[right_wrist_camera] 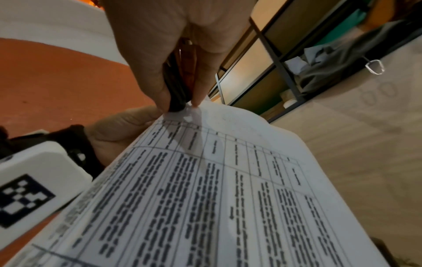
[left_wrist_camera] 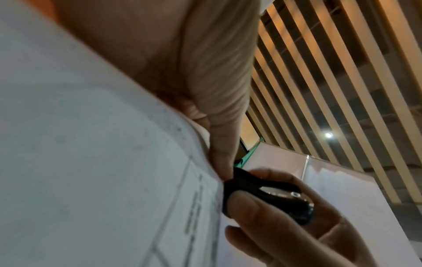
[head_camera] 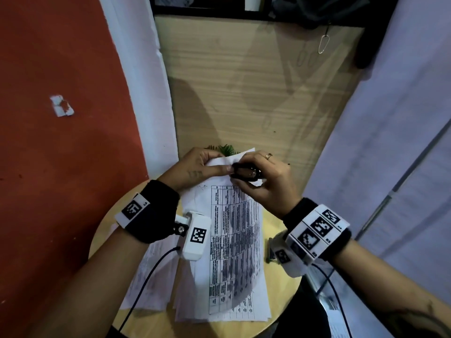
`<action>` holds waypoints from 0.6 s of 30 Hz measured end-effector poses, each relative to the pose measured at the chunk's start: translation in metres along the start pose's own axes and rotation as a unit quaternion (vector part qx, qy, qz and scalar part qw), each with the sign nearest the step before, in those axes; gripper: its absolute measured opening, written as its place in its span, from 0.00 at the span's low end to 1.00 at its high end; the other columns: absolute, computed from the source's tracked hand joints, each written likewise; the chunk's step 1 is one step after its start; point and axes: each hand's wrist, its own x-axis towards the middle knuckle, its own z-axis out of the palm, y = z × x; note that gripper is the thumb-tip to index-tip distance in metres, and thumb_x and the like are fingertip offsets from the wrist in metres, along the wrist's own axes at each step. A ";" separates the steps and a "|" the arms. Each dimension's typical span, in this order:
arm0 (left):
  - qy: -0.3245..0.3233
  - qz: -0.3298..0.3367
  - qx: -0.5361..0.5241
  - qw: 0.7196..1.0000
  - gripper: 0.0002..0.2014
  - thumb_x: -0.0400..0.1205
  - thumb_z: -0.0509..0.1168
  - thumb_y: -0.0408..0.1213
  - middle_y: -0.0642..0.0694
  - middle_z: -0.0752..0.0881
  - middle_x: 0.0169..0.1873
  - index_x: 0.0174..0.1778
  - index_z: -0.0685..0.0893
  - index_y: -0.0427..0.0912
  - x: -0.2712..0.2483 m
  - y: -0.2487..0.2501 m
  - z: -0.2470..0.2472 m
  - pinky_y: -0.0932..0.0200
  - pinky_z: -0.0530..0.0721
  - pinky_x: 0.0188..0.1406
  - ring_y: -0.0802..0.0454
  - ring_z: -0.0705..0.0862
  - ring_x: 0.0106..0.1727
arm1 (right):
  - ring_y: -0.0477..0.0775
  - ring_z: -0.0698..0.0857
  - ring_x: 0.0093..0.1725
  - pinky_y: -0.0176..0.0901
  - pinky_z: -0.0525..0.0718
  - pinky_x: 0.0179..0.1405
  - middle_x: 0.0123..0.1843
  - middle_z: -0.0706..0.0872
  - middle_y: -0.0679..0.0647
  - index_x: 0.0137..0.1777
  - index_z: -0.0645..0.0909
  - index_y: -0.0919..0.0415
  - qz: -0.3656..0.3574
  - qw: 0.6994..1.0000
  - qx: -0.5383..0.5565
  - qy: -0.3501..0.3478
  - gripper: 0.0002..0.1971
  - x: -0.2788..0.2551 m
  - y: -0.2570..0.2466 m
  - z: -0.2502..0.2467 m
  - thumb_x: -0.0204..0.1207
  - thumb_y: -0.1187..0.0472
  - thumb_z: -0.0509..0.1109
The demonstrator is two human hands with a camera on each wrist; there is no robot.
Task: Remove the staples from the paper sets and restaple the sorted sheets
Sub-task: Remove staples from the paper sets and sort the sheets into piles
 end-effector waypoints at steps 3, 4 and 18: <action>0.018 0.007 0.032 0.999 0.10 0.76 0.73 0.33 0.44 0.83 0.33 0.42 0.86 0.27 0.000 -0.003 0.000 0.62 0.75 0.36 0.57 0.79 0.36 | 0.46 0.82 0.45 0.33 0.81 0.42 0.45 0.86 0.57 0.47 0.84 0.69 0.014 1.000 0.005 0.010 0.14 -0.006 -0.002 0.004 0.62 0.68 0.81; 0.021 0.008 0.036 0.999 0.13 0.75 0.74 0.35 0.43 0.83 0.34 0.43 0.85 0.26 -0.001 -0.004 -0.001 0.60 0.74 0.38 0.54 0.79 0.38 | 0.46 0.82 0.46 0.33 0.83 0.41 0.46 0.85 0.57 0.48 0.84 0.69 0.022 1.000 0.014 0.010 0.15 -0.007 -0.003 0.004 0.62 0.67 0.81; 0.062 -0.019 0.045 0.997 0.06 0.76 0.72 0.36 0.51 0.85 0.27 0.34 0.84 0.42 -0.003 -0.014 -0.008 0.65 0.77 0.30 0.58 0.82 0.29 | 0.53 0.83 0.35 0.33 0.72 0.20 0.36 0.79 0.53 0.39 0.72 0.56 0.447 0.745 0.478 0.127 0.07 0.001 -0.015 -0.006 0.61 0.65 0.62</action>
